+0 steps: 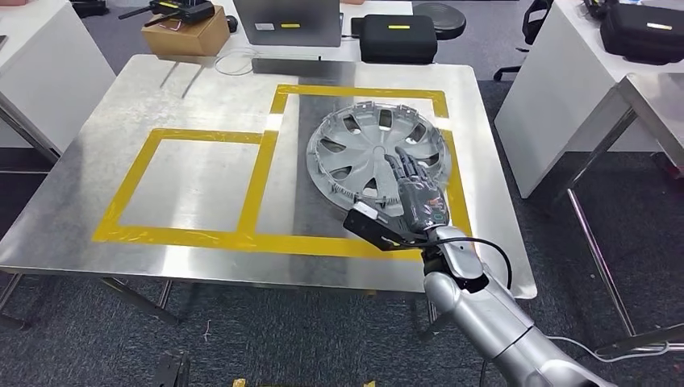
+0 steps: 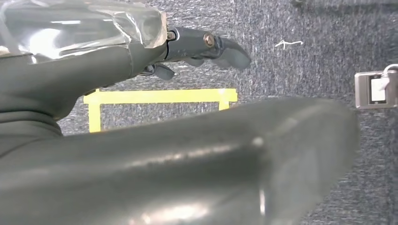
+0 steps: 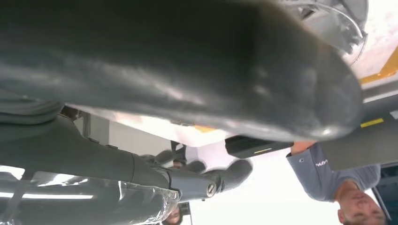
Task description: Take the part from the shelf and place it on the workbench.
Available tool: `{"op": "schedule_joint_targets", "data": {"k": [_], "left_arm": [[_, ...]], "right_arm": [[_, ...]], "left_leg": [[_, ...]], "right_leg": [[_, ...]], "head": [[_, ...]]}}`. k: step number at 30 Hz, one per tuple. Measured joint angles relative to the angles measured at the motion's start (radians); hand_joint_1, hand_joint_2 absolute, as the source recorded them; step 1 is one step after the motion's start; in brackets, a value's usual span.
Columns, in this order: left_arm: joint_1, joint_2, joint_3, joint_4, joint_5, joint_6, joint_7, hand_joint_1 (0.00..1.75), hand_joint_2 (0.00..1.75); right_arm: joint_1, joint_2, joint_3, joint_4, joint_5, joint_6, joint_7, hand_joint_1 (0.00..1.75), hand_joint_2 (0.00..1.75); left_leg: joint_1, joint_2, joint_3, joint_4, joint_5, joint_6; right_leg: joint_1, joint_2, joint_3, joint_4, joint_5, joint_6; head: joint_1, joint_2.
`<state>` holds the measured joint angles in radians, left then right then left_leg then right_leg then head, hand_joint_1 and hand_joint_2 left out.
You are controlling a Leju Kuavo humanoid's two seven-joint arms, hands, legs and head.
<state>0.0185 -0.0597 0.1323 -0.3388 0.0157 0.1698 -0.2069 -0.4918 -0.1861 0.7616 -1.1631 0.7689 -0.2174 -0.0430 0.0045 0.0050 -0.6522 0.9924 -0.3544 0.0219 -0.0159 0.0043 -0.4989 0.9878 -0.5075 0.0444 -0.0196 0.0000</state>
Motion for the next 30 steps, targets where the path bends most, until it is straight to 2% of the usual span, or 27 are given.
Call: {"op": "schedule_joint_targets", "data": {"k": [1, 2, 3, 4, 6, 7, 8, 9, 10, 11, 12, 13, 14, 15, 17, 18, 19, 21, 22, 23, 24, 25, 26, 27, 28, 29, 30], "left_arm": [[0.001, 0.0, 0.0, 0.001, 0.002, 0.0, 0.0, 0.0, 0.0], [0.001, 0.001, -0.001, 0.002, 0.003, 0.001, 0.0, 0.0, 0.0], [0.002, 0.001, -0.001, 0.003, 0.005, 0.001, 0.0, 0.0, 0.0], [0.002, 0.001, -0.001, 0.003, 0.006, 0.001, 0.0, 0.0, 0.0], [0.001, 0.001, -0.002, 0.004, 0.011, 0.001, 0.0, 0.0, 0.0], [0.0, 0.002, -0.002, 0.004, 0.015, 0.002, 0.001, 0.0, 0.0], [0.0, 0.003, -0.002, 0.004, 0.019, 0.002, 0.002, 0.0, 0.0], [-0.001, 0.003, -0.002, 0.004, 0.023, 0.003, 0.002, 0.0, 0.0], [-0.002, 0.003, -0.002, 0.004, 0.026, 0.003, 0.003, 0.0, 0.0], [-0.004, 0.003, -0.002, 0.004, 0.028, 0.004, 0.003, 0.0, 0.0], [-0.006, 0.004, -0.002, 0.004, 0.029, 0.005, 0.003, 0.0, 0.0], [-0.008, 0.004, -0.002, 0.004, 0.031, 0.006, 0.003, 0.0, 0.0], [-0.01, 0.005, -0.002, 0.004, 0.034, 0.008, 0.003, 0.0, 0.0], [-0.01, 0.005, -0.002, 0.005, 0.038, 0.011, 0.003, 0.0, 0.0], [-0.01, 0.005, -0.002, 0.005, 0.046, 0.016, 0.002, 0.0, 0.0], [-0.01, 0.004, -0.002, 0.005, 0.049, 0.017, 0.002, 0.0, 0.0], [-0.011, 0.004, -0.002, 0.005, 0.051, 0.018, 0.002, 0.0, 0.0], [-0.011, 0.003, -0.001, 0.005, 0.054, 0.017, 0.001, 0.0, 0.0], [-0.011, 0.003, -0.002, 0.005, 0.055, 0.017, 0.001, 0.0, 0.0], [-0.011, 0.003, -0.002, 0.005, 0.056, 0.016, 0.001, 0.0, 0.0], [-0.011, 0.003, -0.002, 0.005, 0.057, 0.014, 0.001, 0.0, 0.0], [-0.011, 0.003, -0.003, 0.005, 0.058, 0.013, 0.001, 0.0, 0.0], [-0.011, 0.003, -0.004, 0.005, 0.059, 0.011, 0.002, 0.0, 0.0], [-0.011, 0.003, -0.007, 0.005, 0.059, 0.01, 0.002, 0.0, 0.0], [-0.011, 0.003, -0.01, 0.005, 0.06, 0.008, 0.003, 0.0, 0.0], [-0.011, 0.003, -0.013, 0.005, 0.06, 0.008, 0.004, 0.0, 0.0], [-0.011, 0.004, -0.016, 0.005, 0.06, 0.007, 0.005, 0.0, 0.0]], "right_arm": [[0.0, 0.001, 0.0, 0.0, 0.0, 0.001, 0.0, 0.0, 0.0], [-0.002, 0.002, 0.001, 0.0, 0.0, 0.003, 0.001, 0.0, 0.0], [-0.003, 0.004, 0.002, 0.0, 0.0, 0.006, 0.001, 0.0, 0.0], [-0.005, 0.007, 0.002, 0.0, -0.002, 0.01, 0.001, 0.0, 0.0], [-0.008, 0.012, 0.003, 0.001, -0.006, 0.021, 0.001, 0.0, 0.0], [-0.009, 0.015, 0.005, 0.003, -0.008, 0.026, 0.001, 0.0, 0.0], [-0.009, 0.016, 0.006, 0.005, -0.01, 0.03, 0.001, 0.0, 0.0], [-0.009, 0.017, 0.008, 0.006, -0.011, 0.033, 0.001, 0.0, 0.0], [-0.009, 0.018, 0.009, 0.008, -0.012, 0.035, 0.001, 0.0, 0.0], [-0.01, 0.018, 0.009, 0.009, -0.014, 0.035, 0.001, 0.0, 0.0], [-0.012, 0.019, 0.009, 0.009, -0.014, 0.036, 0.001, 0.0, 0.0], [-0.014, 0.02, 0.009, 0.009, -0.015, 0.037, 0.001, 0.0, 0.0], [-0.017, 0.022, 0.01, 0.009, -0.015, 0.038, 0.001, 0.0, 0.0], [-0.019, 0.024, 0.011, 0.009, -0.016, 0.039, 0.001, 0.0, 0.0], [-0.021, 0.026, 0.015, 0.01, -0.02, 0.043, 0.0, 0.0, 0.0], [-0.023, 0.026, 0.018, 0.011, -0.023, 0.045, 0.0, 0.0, 0.0], [-0.024, 0.025, 0.02, 0.013, -0.027, 0.047, 0.0, 0.0, 0.0], [-0.028, 0.024, 0.024, 0.017, -0.034, 0.048, 0.001, 0.0, 0.0], [-0.027, 0.024, 0.026, 0.02, -0.038, 0.047, 0.001, 0.0, 0.0], [-0.026, 0.023, 0.028, 0.022, -0.043, 0.046, 0.001, 0.0, 0.0], [-0.024, 0.023, 0.029, 0.025, -0.049, 0.044, 0.002, 0.0, 0.0], [-0.023, 0.022, 0.03, 0.028, -0.056, 0.04, 0.004, 0.0, 0.0], [-0.021, 0.022, 0.029, 0.031, -0.064, 0.035, 0.006, 0.0, 0.0], [-0.021, 0.021, 0.028, 0.034, -0.072, 0.029, 0.007, 0.0, 0.0], [-0.02, 0.021, 0.026, 0.036, -0.079, 0.021, 0.008, 0.0, 0.0], [-0.018, 0.02, 0.024, 0.039, -0.085, 0.014, 0.009, 0.0, 0.0], [-0.016, 0.019, 0.022, 0.042, -0.088, 0.009, 0.009, 0.0, 0.0]], "left_leg": [[0.002, -0.001, -0.002, -0.001, 0.006, -0.007], [0.004, -0.002, -0.007, 0.004, -0.002, -0.013], [0.006, -0.003, -0.016, 0.022, -0.026, -0.02], [0.009, -0.004, -0.029, 0.058, -0.068, -0.025], [0.012, -0.005, -0.061, 0.181, -0.166, -0.036], [0.014, -0.005, -0.071, 0.242, -0.194, -0.039], [0.015, -0.005, -0.069, 0.281, -0.2, -0.042], [0.015, -0.005, -0.051, 0.286, -0.185, -0.042], [0.016, -0.005, -0.014, 0.253, -0.161, -0.04], [0.016, -0.006, 0.037, 0.19, -0.141, -0.036], [0.014, -0.006, 0.093, 0.114, -0.137, -0.031], [0.011, -0.007, 0.135, 0.053, -0.141, -0.024], [0.007, -0.008, 0.16, 0.012, -0.148, -0.016], [0.003, -0.009, 0.167, -0.006, -0.152, -0.008], [0.0, -0.006, 0.156, -0.015, -0.132, 0.009], [0.001, -0.004, 0.148, -0.022, -0.118, 0.019], [0.002, -0.002, 0.138, -0.028, -0.102, 0.027], [0.003, 0.0, 0.108, -0.03, -0.075, 0.038], [0.003, 0.001, 0.09, -0.03, -0.062, 0.039], [0.002, 0.001, 0.073, -0.029, -0.049, 0.038], [0.002, 0.001, 0.056, -0.028, -0.036, 0.037], [0.002, 0.001, 0.04, -0.026, -0.025, 0.035], [0.002, 0.001, 0.025, -0.023, -0.014, 0.031], [0.001, 0.001, 0.01, -0.018, -0.005, 0.027], [0.0, 0.001, -0.001, -0.013, 0.004, 0.022], [-0.001, 0.001, -0.009, -0.011, 0.014, 0.016], [0.0, 0.002, -0.014, -0.01, 0.023, 0.009]], "right_leg": [[-0.003, 0.0, -0.007, 0.0, 0.007, -0.01], [-0.005, -0.001, -0.013, -0.002, 0.015, -0.02], [-0.008, -0.003, -0.02, -0.003, 0.025, -0.032], [-0.01, -0.005, -0.03, -0.005, 0.036, -0.042], [-0.007, -0.006, -0.052, -0.004, 0.056, -0.052], [-0.006, -0.006, -0.066, -0.003, 0.067, -0.053], [-0.005, -0.006, -0.08, -0.003, 0.078, -0.052], [-0.004, -0.005, -0.093, -0.002, 0.088, -0.05], [-0.004, -0.005, -0.105, -0.001, 0.098, -0.047], [-0.004, -0.004, -0.114, -0.001, 0.107, -0.043], [-0.003, -0.004, -0.122, -0.001, 0.115, -0.038], [-0.002, -0.005, -0.126, -0.002, 0.123, -0.031], [-0.001, -0.005, -0.129, -0.003, 0.131, -0.025], [-0.001, -0.006, -0.131, -0.005, 0.14, -0.017], [-0.003, -0.006, -0.137, -0.008, 0.151, -0.005], [-0.003, -0.006, -0.147, 0.005, 0.137, -0.005], [-0.003, -0.006, -0.163, 0.035, 0.107, -0.01], [-0.004, -0.005, -0.204, 0.157, 0.016, -0.024], [-0.004, -0.005, -0.22, 0.226, -0.017, -0.024], [-0.005, -0.005, -0.224, 0.278, -0.03, -0.017], [-0.006, -0.005, -0.214, 0.298, -0.024, -0.006], [-0.007, -0.005, -0.186, 0.281, -0.005, 0.005], [-0.008, -0.005, -0.141, 0.23, 0.014, 0.013], [-0.006, -0.006, -0.082, 0.152, 0.018, 0.012], [-0.004, -0.006, -0.03, 0.077, 0.012, 0.006], [-0.001, -0.006, 0.005, 0.02, 0.002, -0.002], [0.003, -0.005, 0.021, -0.012, -0.007, -0.009]], "head": [[0.001, 0.0], [0.001, 0.0], [0.0, 0.0], [-0.001, 0.0], [-0.003, 0.0], [-0.003, 0.0], [-0.003, 0.0], [-0.003, 0.0], [-0.003, 0.0], [-0.003, 0.0], [-0.003, 0.0], [-0.002, 0.0], [-0.002, 0.0], [-0.001, 0.0], [-0.001, 0.0], [0.0, 0.0], [0.001, 0.0], [0.003, 0.0], [0.003, 0.0], [0.003, 0.0], [0.003, 0.0], [0.003, 0.0], [0.003, 0.0], [0.004, 0.0], [0.003, 0.0], [0.002, 0.0], [0.003, 0.0]]}}
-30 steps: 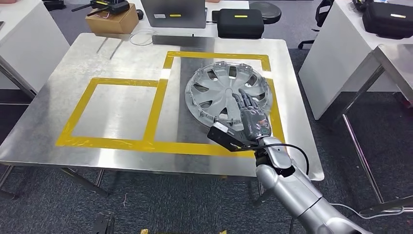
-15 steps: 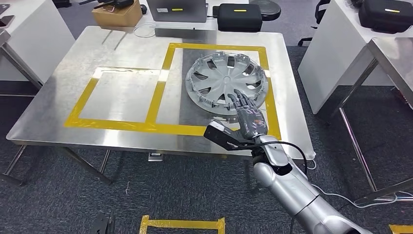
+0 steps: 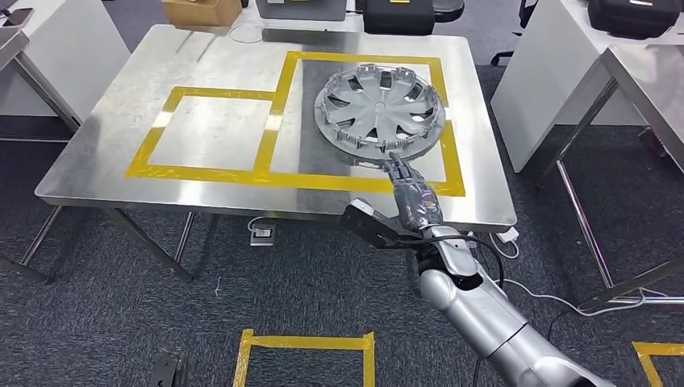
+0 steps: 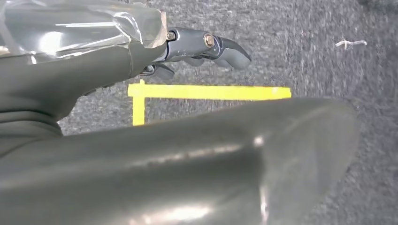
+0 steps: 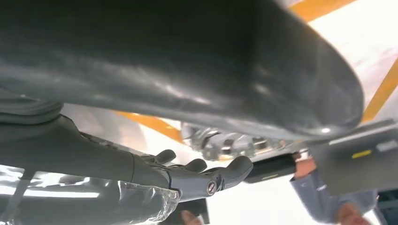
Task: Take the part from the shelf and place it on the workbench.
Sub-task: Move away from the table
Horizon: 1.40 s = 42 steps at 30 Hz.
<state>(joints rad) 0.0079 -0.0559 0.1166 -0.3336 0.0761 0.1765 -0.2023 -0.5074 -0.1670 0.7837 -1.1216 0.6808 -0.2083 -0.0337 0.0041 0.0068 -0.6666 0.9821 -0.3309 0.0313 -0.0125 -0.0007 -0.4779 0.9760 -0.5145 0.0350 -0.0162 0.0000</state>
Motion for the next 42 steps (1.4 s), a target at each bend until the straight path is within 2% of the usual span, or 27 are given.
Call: {"op": "schedule_joint_targets", "data": {"k": [2, 3, 4, 6, 7, 8, 10, 12, 14, 15, 17, 18, 20, 22, 23, 25, 26, 27, 29, 31, 33, 34, 37, 38, 39, 40, 42], "left_arm": [[0.001, 0.002, -0.003, 0.0, 0.004, 0.0, 0.003, 0.0, 0.0], [0.003, 0.003, -0.007, 0.0, 0.006, 0.0, 0.006, 0.0, 0.0], [0.003, 0.004, -0.011, 0.0, 0.008, 0.001, 0.009, 0.0, 0.0], [0.004, 0.009, -0.022, 0.001, 0.013, 0.003, 0.014, 0.0, 0.0], [0.004, 0.011, -0.028, 0.001, 0.016, 0.004, 0.016, 0.0, 0.0], [0.004, 0.014, -0.033, 0.001, 0.018, 0.004, 0.018, 0.0, 0.0], [0.005, 0.019, -0.045, 0.0, 0.022, 0.006, 0.023, 0.0, 0.0], [0.005, 0.024, -0.057, -0.004, 0.023, 0.01, 0.03, 0.0, 0.0], [0.005, 0.028, -0.072, -0.012, 0.02, 0.019, 0.041, 0.0, 0.0], [0.006, 0.03, -0.08, -0.016, 0.017, 0.023, 0.048, 0.0, 0.0], [0.009, 0.034, -0.098, -0.022, 0.017, 0.029, 0.064, 0.0, 0.0], [0.008, 0.036, -0.108, -0.025, 0.018, 0.03, 0.072, 0.0, 0.0], [0.005, 0.04, -0.128, -0.029, 0.026, 0.03, 0.086, 0.0, 0.0], [0.0, 0.046, -0.148, -0.031, 0.037, 0.029, 0.096, 0.0, 0.0], [-0.001, 0.048, -0.158, -0.031, 0.043, 0.029, 0.099, 0.0, 0.0], [-0.004, 0.053, -0.175, -0.031, 0.053, 0.028, 0.101, 0.0, 0.0], [-0.005, 0.055, -0.182, -0.031, 0.057, 0.028, 0.102, 0.0, 0.0], [-0.007, 0.056, -0.19, -0.031, 0.062, 0.027, 0.102, 0.0, 0.0], [-0.013, 0.057, -0.207, -0.031, 0.073, 0.027, 0.104, 0.0, 0.0], [-0.019, 0.06, -0.225, -0.029, 0.083, 0.026, 0.108, 0.0, 0.0], [-0.022, 0.067, -0.243, -0.025, 0.093, 0.027, 0.115, 0.0, 0.0], [-0.023, 0.071, -0.254, -0.023, 0.099, 0.028, 0.119, 0.0, 0.0], [-0.03, 0.084, -0.281, -0.016, 0.111, 0.031, 0.128, 0.0, 0.0], [-0.034, 0.087, -0.289, -0.014, 0.114, 0.031, 0.129, 0.0, 0.0], [-0.037, 0.09, -0.295, -0.012, 0.115, 0.03, 0.13, 0.0, 0.0], [-0.039, 0.093, -0.3, -0.01, 0.116, 0.03, 0.13, 0.0, 0.0], [-0.043, 0.097, -0.308, -0.009, 0.117, 0.03, 0.131, 0.0, 0.0]], "right_arm": [[0.01, -0.002, -0.003, 0.008, -0.008, -0.009, 0.006, 0.0, 0.0], [0.017, -0.003, -0.007, 0.014, -0.011, -0.014, 0.011, 0.0, 0.0], [0.026, -0.002, -0.013, 0.02, -0.015, -0.021, 0.017, 0.0, 0.0], [0.048, 0.0, -0.029, 0.037, -0.022, -0.036, 0.031, 0.0, 0.0], [0.064, 0.001, -0.04, 0.047, -0.027, -0.043, 0.038, 0.0, 0.0], [0.083, 0.002, -0.053, 0.057, -0.032, -0.048, 0.043, 0.0, 0.0], [0.124, 0.005, -0.084, 0.077, -0.045, -0.053, 0.054, 0.0, 0.0], [0.159, 0.008, -0.117, 0.095, -0.064, -0.052, 0.072, 0.0, 0.0], [0.189, 0.012, -0.155, 0.116, -0.083, -0.052, 0.095, 0.0, 0.0], [0.203, 0.015, -0.173, 0.129, -0.092, -0.052, 0.102, 0.0, 0.0], [0.232, 0.02, -0.21, 0.159, -0.113, -0.048, 0.113, 0.0, 0.0], [0.247, 0.023, -0.228, 0.175, -0.127, -0.043, 0.12, 0.0, 0.0], [0.277, 0.031, -0.27, 0.214, -0.159, -0.03, 0.135, 0.0, 0.0], [0.303, 0.042, -0.317, 0.264, -0.19, -0.022, 0.142, 0.0, 0.0], [0.314, 0.048, -0.339, 0.289, -0.2, -0.022, 0.142, 0.0, 0.0], [0.33, 0.058, -0.375, 0.336, -0.221, -0.02, 0.138, 0.0, 0.0], [0.334, 0.063, -0.389, 0.356, -0.234, -0.017, 0.139, 0.0, 0.0], [0.336, 0.068, -0.404, 0.375, -0.251, -0.014, 0.14, 0.0, 0.0], [0.336, 0.077, -0.438, 0.416, -0.294, -0.009, 0.145, 0.0, 0.0], [0.336, 0.087, -0.474, 0.466, -0.341, -0.006, 0.144, 0.0, 0.0], [0.339, 0.097, -0.508, 0.524, -0.394, 0.005, 0.141, 0.0, 0.0], [0.34, 0.102, -0.524, 0.551, -0.419, 0.015, 0.14, 0.0, 0.0], [0.349, 0.118, -0.562, 0.624, -0.474, 0.039, 0.15, 0.0, 0.0], [0.353, 0.122, -0.57, 0.644, -0.483, 0.043, 0.154, 0.0, 0.0], [0.356, 0.126, -0.578, 0.661, -0.488, 0.045, 0.157, 0.0, 0.0], [0.358, 0.128, -0.584, 0.677, -0.492, 0.047, 0.159, 0.0, 0.0], [0.36, 0.132, -0.594, 0.698, -0.495, 0.049, 0.16, 0.0, 0.0]], "left_leg": [[0.003, -0.001, -0.006, -0.003, 0.014, -0.014], [0.006, -0.002, -0.013, 0.006, -0.002, -0.02], [0.008, -0.003, -0.023, 0.031, -0.036, -0.027], [0.013, -0.004, -0.052, 0.14, -0.144, -0.041], [0.014, -0.004, -0.065, 0.208, -0.185, -0.047], [0.016, -0.004, -0.07, 0.265, -0.203, -0.051], [0.021, -0.004, -0.035, 0.289, -0.177, -0.056], [0.026, -0.006, 0.063, 0.181, -0.145, -0.055], [0.023, -0.013, 0.15, 0.056, -0.163, -0.045], [0.019, -0.017, 0.167, 0.025, -0.176, -0.037], [0.015, -0.018, 0.162, 0.014, -0.165, -0.015], [0.015, -0.015, 0.155, 0.011, -0.154, -0.004], [0.015, -0.01, 0.131, 0.004, -0.127, 0.019], [0.007, -0.009, 0.098, 0.005, -0.1, 0.03], [0.003, -0.009, 0.081, 0.005, -0.088, 0.032], [-0.007, -0.008, 0.047, 0.006, -0.063, 0.034], [-0.011, -0.008, 0.033, 0.006, -0.051, 0.034], [-0.014, -0.007, 0.02, 0.007, -0.039, 0.034], [-0.019, -0.005, 0.002, 0.006, -0.016, 0.029], [-0.017, -0.004, -0.005, -0.001, 0.008, 0.02], [-0.014, -0.006, -0.012, -0.003, 0.015, 0.009], [-0.013, -0.007, -0.021, 0.013, -0.01, 0.003], [0.001, -0.008, -0.055, 0.169, -0.162, -0.019], [0.006, -0.008, -0.063, 0.233, -0.192, -0.027], [0.011, -0.008, -0.061, 0.279, -0.198, -0.033], [0.016, -0.008, -0.046, 0.296, -0.184, -0.039], [0.026, -0.008, 0.033, 0.221, -0.143, -0.051]], "right_leg": [[-0.001, 0.001, -0.013, -0.007, 0.013, -0.013], [-0.005, 0.0, -0.018, -0.008, 0.023, -0.022], [-0.008, -0.001, -0.026, -0.01, 0.035, -0.031], [-0.011, -0.004, -0.047, -0.01, 0.059, -0.041], [-0.011, -0.005, -0.06, -0.009, 0.07, -0.041], [-0.011, -0.006, -0.075, -0.008, 0.081, -0.039], [-0.012, -0.006, -0.105, -0.003, 0.101, -0.032], [-0.015, -0.005, -0.133, 0.007, 0.118, -0.02], [-0.013, -0.005, -0.147, 0.011, 0.133, -0.006], [-0.012, -0.005, -0.149, 0.01, 0.141, 0.002], [-0.013, -0.006, -0.152, 0.002, 0.159, 0.017], [-0.014, -0.006, -0.158, 0.007, 0.153, 0.02], [-0.015, -0.005, -0.189, 0.071, 0.089, 0.008], [-0.014, -0.003, -0.229, 0.209, -0.006, -0.008], [-0.012, -0.003, -0.24, 0.272, -0.032, -0.008], [-0.009, -0.003, -0.219, 0.32, -0.027, 0.003], [-0.006, -0.003, -0.183, 0.287, -0.009, 0.007], [0.0, -0.003, -0.129, 0.223, 0.004, 0.003], [0.016, -0.007, -0.009, 0.061, -0.005, -0.02], [0.027, -0.01, 0.038, -0.024, -0.017, -0.034], [0.022, -0.01, 0.025, -0.032, 0.004, -0.041], [0.017, -0.011, 0.018, -0.035, 0.015, -0.048], [0.01, -0.012, -0.014, -0.032, 0.051, -0.059], [0.009, -0.012, -0.03, -0.029, 0.062, -0.056], [0.008, -0.013, -0.046, -0.023, 0.072, -0.053], [0.005, -0.013, -0.065, -0.015, 0.08, -0.048], [-0.001, -0.012, -0.101, 0.005, 0.093, -0.037]], "head": [[0.003, 0.0], [0.003, 0.0], [0.002, 0.0], [0.0, 0.0], [0.0, 0.0], [0.0, 0.0], [0.0, 0.0], [0.0, 0.0], [0.003, 0.0], [0.005, 0.0], [0.01, 0.0], [0.01, 0.0], [0.012, 0.0], [0.013, 0.0], [0.013, 0.0], [0.013, 0.0], [0.013, 0.0], [0.013, 0.0], [0.012, 0.0], [0.015, 0.0], [0.02, 0.0], [0.022, 0.0], [0.017, 0.0], [0.016, 0.0], [0.017, 0.0], [0.017, 0.0], [0.016, 0.0]]}}
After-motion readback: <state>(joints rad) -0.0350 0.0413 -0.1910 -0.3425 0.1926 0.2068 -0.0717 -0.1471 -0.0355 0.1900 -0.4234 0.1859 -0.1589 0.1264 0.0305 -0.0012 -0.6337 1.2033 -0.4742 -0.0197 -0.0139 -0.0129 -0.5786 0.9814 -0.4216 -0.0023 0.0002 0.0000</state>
